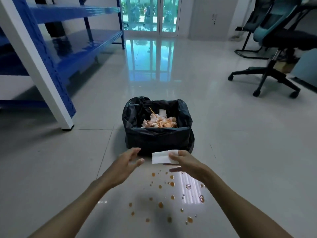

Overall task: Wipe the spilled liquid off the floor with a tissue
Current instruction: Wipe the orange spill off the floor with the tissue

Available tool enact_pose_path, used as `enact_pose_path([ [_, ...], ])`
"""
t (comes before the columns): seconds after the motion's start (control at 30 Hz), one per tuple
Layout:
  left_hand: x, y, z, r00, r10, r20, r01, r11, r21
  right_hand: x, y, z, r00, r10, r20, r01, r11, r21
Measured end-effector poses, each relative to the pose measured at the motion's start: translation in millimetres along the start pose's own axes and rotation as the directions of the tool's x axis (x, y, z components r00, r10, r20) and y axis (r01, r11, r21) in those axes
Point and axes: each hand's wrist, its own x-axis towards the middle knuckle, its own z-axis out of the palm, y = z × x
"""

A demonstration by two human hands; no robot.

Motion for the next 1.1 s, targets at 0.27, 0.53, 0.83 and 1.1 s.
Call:
enact_pose_path([
  [0.27, -32.2, -137.9, 58.2, 0.977, -0.196, 0.081, 0.175, 0.962, 0.212, -13.2, 119.8, -60.5, 0.752, -0.218, -0.622, -0.191, 0.831, -0.522],
  [0.53, -47.5, -202.9, 94.9, 0.995, -0.023, -0.096, 0.064, 0.887, 0.456, -34.9, 225.5, -68.4, 0.893, -0.282, -0.351, -0.249, 0.339, -0.907],
  [0.83, -47.6, -198.0, 96.9, 0.993, 0.016, -0.120, 0.039, 0.895, 0.445, 4.7, 213.5, -18.1, 0.851, -0.307, -0.427, -0.308, 0.367, -0.878],
  [1.1, -45.9, -202.3, 97.8, 0.991, 0.019, -0.136, 0.044, 0.895, 0.444, 75.1, 180.4, 56.0, 0.888, -0.376, -0.263, -0.136, 0.331, -0.934],
])
